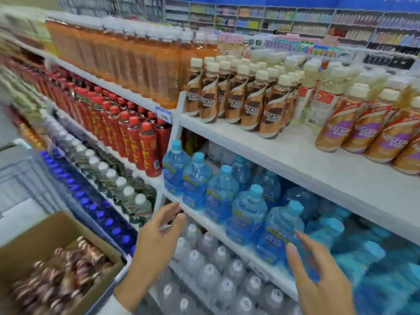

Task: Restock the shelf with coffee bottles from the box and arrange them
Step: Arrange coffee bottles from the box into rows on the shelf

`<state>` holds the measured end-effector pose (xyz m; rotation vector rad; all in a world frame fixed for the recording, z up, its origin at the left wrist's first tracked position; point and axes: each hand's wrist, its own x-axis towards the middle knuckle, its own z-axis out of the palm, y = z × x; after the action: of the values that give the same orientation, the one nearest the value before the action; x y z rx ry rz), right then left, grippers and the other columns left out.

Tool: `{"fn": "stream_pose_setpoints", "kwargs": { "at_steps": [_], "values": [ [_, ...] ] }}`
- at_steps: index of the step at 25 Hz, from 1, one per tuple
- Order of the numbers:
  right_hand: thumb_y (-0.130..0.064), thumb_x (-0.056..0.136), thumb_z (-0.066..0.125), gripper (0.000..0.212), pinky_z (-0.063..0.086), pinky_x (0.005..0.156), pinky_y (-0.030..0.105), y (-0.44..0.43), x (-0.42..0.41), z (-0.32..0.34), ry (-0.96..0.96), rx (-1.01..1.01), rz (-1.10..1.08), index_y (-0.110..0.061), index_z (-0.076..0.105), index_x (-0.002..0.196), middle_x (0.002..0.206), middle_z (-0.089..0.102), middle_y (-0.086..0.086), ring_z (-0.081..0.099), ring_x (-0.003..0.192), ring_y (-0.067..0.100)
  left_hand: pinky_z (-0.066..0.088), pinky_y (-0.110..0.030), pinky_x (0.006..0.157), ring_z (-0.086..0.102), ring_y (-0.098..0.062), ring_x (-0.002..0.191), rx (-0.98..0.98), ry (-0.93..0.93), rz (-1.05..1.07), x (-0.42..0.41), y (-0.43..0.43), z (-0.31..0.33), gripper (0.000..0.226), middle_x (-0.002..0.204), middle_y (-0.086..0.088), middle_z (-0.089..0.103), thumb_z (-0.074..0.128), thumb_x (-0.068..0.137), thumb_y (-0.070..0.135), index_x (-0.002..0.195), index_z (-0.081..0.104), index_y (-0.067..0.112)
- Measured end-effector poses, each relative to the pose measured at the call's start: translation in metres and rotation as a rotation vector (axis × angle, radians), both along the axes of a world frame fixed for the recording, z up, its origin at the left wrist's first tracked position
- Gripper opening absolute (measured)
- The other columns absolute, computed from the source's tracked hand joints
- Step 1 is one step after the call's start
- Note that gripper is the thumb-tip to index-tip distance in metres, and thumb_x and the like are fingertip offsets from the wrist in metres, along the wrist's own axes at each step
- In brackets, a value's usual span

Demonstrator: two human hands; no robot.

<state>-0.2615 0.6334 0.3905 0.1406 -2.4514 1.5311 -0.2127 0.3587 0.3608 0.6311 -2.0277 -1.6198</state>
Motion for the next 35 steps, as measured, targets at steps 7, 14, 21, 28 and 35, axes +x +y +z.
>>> {"fn": "stream_pose_setpoints", "kwargs": {
  "at_steps": [7, 14, 21, 28, 35],
  "values": [
    [-0.023, 0.089, 0.074, 0.021, 0.047, 0.101, 0.036, -0.17, 0.064, -0.097, -0.41, 0.037, 0.309, -0.037, 0.069, 0.104, 0.117, 0.07, 0.002, 0.064, 0.113, 0.025, 0.047, -0.006, 0.087, 0.063, 0.014, 0.099, 0.193, -0.186, 0.304, 0.163, -0.112, -0.092, 0.022, 0.112, 0.015, 0.071, 0.066, 0.095, 0.022, 0.116, 0.065, 0.028],
    [-0.026, 0.09, 0.072, 0.013, 0.043, 0.091, 0.03, -0.296, 0.126, -0.15, -0.635, 0.182, 0.497, -0.031, 0.069, 0.102, 0.11, 0.072, 0.005, 0.065, 0.107, 0.023, 0.046, -0.001, 0.07, 0.063, 0.019, 0.086, 0.29, -0.328, 0.577, 0.29, -0.181, -0.15, 0.018, 0.103, 0.006, 0.073, 0.068, 0.094, 0.013, 0.111, 0.069, 0.017],
    [-0.033, 0.098, 0.062, 0.024, 0.04, 0.095, 0.025, -0.377, 0.15, -0.177, -0.794, 0.355, 0.726, -0.024, 0.061, 0.119, 0.117, 0.063, -0.005, 0.057, 0.11, 0.013, 0.047, -0.023, 0.089, 0.065, -0.002, 0.097, 0.447, -0.418, 0.726, 0.304, -0.22, -0.198, 0.019, 0.107, 0.007, 0.071, 0.066, 0.096, 0.02, 0.115, 0.067, 0.017],
    [-0.036, 0.096, 0.063, 0.018, 0.043, 0.094, 0.024, -0.439, 0.124, -0.21, -0.894, 0.492, 0.816, -0.033, 0.062, 0.114, 0.118, 0.066, -0.008, 0.061, 0.114, 0.011, 0.049, -0.034, 0.095, 0.063, -0.02, 0.101, 0.723, -0.54, 0.789, 0.227, -0.285, -0.274, 0.021, 0.109, -0.002, 0.068, 0.065, 0.096, 0.026, 0.114, 0.062, 0.017],
    [-0.039, 0.09, 0.069, 0.015, 0.05, 0.101, 0.034, -0.494, 0.078, -0.259, -0.94, 0.632, 0.856, -0.044, 0.064, 0.104, 0.112, 0.069, -0.017, 0.063, 0.11, 0.005, 0.041, -0.038, 0.108, 0.056, -0.038, 0.125, 0.901, -0.864, 0.867, 0.176, -0.335, -0.406, 0.057, 0.136, -0.017, 0.061, 0.049, 0.099, 0.052, 0.134, 0.059, 0.008]
  ]
}}
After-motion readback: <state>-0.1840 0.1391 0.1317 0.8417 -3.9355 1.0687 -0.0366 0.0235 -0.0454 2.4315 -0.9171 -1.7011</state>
